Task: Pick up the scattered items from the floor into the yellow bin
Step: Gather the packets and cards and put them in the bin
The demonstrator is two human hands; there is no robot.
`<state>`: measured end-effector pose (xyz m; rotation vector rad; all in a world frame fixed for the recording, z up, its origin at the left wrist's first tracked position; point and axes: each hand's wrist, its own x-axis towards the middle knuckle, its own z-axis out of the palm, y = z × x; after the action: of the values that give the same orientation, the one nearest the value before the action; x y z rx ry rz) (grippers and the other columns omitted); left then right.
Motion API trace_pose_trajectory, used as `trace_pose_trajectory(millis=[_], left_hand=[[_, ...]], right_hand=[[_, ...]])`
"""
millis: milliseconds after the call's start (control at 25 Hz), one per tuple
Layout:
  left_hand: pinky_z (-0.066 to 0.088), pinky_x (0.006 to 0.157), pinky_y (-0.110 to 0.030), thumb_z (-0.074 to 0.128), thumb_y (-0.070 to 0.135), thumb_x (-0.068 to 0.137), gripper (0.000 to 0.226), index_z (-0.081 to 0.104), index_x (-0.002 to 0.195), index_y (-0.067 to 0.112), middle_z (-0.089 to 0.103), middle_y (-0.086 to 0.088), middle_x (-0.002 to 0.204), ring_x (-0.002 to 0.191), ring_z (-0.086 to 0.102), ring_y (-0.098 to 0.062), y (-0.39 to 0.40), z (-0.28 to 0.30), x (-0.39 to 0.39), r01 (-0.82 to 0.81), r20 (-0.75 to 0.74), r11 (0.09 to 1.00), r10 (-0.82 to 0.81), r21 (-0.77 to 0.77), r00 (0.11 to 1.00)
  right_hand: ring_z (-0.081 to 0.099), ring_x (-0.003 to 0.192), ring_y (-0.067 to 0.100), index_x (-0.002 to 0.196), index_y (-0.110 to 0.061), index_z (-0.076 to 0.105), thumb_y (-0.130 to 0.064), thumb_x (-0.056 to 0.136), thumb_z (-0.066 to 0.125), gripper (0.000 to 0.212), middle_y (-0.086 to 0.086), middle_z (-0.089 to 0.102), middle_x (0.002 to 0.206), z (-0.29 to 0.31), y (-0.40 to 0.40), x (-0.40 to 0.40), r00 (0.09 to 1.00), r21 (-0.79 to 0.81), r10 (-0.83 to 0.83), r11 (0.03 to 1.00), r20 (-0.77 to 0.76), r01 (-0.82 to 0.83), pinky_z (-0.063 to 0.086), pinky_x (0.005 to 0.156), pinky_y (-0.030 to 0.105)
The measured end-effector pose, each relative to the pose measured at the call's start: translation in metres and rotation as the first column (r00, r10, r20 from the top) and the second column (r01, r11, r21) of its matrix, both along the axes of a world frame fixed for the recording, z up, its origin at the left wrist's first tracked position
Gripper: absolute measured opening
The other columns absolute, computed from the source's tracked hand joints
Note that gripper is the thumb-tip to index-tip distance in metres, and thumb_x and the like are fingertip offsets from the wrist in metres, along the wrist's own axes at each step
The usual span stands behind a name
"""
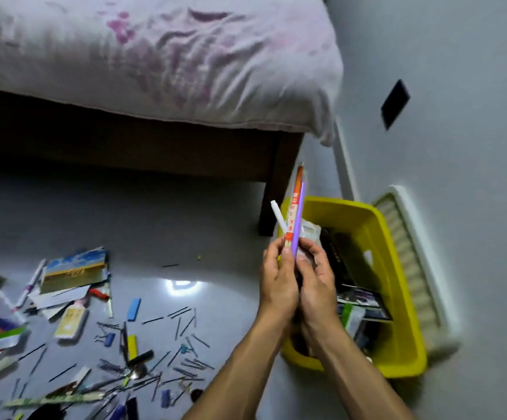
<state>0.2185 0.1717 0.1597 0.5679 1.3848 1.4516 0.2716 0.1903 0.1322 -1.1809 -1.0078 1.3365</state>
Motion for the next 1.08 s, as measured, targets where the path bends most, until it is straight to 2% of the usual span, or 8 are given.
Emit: trace_pose_trajectory(millis=[160,320,480,640,760,840,920,1080], left_hand=[[0.055,0.087,-0.029,0.044,0.026,0.103,0.023,0.062,0.117,0.030,0.068,0.005,0.114,0.105,0.065,-0.011,0.026,-0.011,0.055,0.113,-0.003,0.991,-0.113,-0.071,0.994],[0.051,0.075,-0.017,0.041,0.026,0.104,0.021,0.058,0.109,0.037,0.064,0.009,0.112,0.101,0.061,-0.005,0.034,-0.029,0.075,0.126,0.001,0.973,-0.128,-0.191,0.992],[0.050,0.099,-0.040,0.040,0.030,0.104,0.033,0.051,0.136,0.028,0.055,0.000,0.134,0.118,0.055,-0.019,0.034,-0.047,0.070,0.068,-0.075,0.953,-0.094,-0.295,0.993],[0.045,0.106,-0.044,0.041,0.031,0.104,0.043,0.042,0.146,0.027,0.045,-0.001,0.148,0.131,0.047,-0.022,0.028,-0.048,0.057,0.042,-0.156,0.963,-0.087,-0.268,0.984],[0.051,0.099,-0.037,0.043,0.031,0.103,0.042,0.043,0.145,0.029,0.051,0.001,0.142,0.120,0.055,-0.015,0.019,-0.040,0.045,0.051,-0.174,0.969,-0.095,-0.242,0.980],[0.053,0.095,-0.035,0.043,0.031,0.102,0.041,0.047,0.143,0.031,0.057,0.003,0.137,0.113,0.059,-0.012,0.011,-0.031,0.028,0.049,-0.230,0.981,-0.093,-0.188,0.969],[0.048,0.100,-0.031,0.042,0.030,0.102,0.040,0.049,0.141,0.030,0.057,0.003,0.138,0.117,0.057,-0.010,-0.001,-0.023,0.002,-0.008,-0.280,0.990,-0.032,-0.140,0.959],[0.035,0.103,-0.020,0.040,0.031,0.103,0.044,0.041,0.146,0.027,0.045,0.004,0.150,0.133,0.043,-0.008,-0.032,-0.021,-0.066,-0.134,-0.356,0.975,0.064,-0.175,0.932]], right_hand=[[0.067,0.101,0.009,0.112,-0.026,0.064,-0.010,0.097,0.052,0.024,-0.004,0.071,0.109,-0.008,0.020,0.062,0.989,-0.062,-0.080,0.994,0.125,0.089,0.053,0.075,0.018],[0.068,0.099,0.011,0.111,-0.025,0.064,-0.007,0.097,0.051,0.027,-0.002,0.072,0.109,-0.026,0.027,0.083,0.987,-0.174,-0.096,0.978,0.126,0.117,0.054,0.070,0.018],[0.068,0.088,0.010,0.105,-0.028,0.065,0.002,0.094,0.047,0.037,-0.001,0.069,0.108,-0.028,0.033,0.095,0.965,-0.256,-0.093,0.954,0.244,0.156,0.054,0.065,0.023],[0.063,0.080,0.002,0.110,-0.030,0.065,-0.001,0.094,0.043,0.039,-0.004,0.065,0.110,-0.018,0.033,0.104,0.907,-0.208,-0.108,0.956,0.408,0.207,0.056,0.061,0.027],[0.066,0.091,0.008,0.101,-0.037,0.065,-0.002,0.095,0.045,0.041,-0.009,0.067,0.108,-0.003,0.025,0.093,0.906,-0.123,-0.061,0.985,0.418,0.123,0.055,0.063,0.022],[0.062,0.111,0.015,0.108,-0.033,0.067,-0.003,0.096,0.047,0.037,-0.007,0.064,0.122,0.007,0.017,0.076,0.895,-0.057,0.009,0.998,0.446,0.019,0.057,0.086,0.034],[0.055,0.121,0.016,0.112,-0.027,0.067,-0.002,0.095,0.050,0.034,-0.006,0.059,0.130,0.013,0.006,0.046,0.862,0.000,0.104,0.993,0.497,-0.120,0.050,0.099,0.036],[0.051,0.127,0.016,0.119,-0.022,0.064,0.000,0.094,0.052,0.036,0.001,0.057,0.136,0.009,-0.020,-0.029,0.761,0.004,0.319,0.921,0.565,-0.389,0.044,0.106,0.034]])
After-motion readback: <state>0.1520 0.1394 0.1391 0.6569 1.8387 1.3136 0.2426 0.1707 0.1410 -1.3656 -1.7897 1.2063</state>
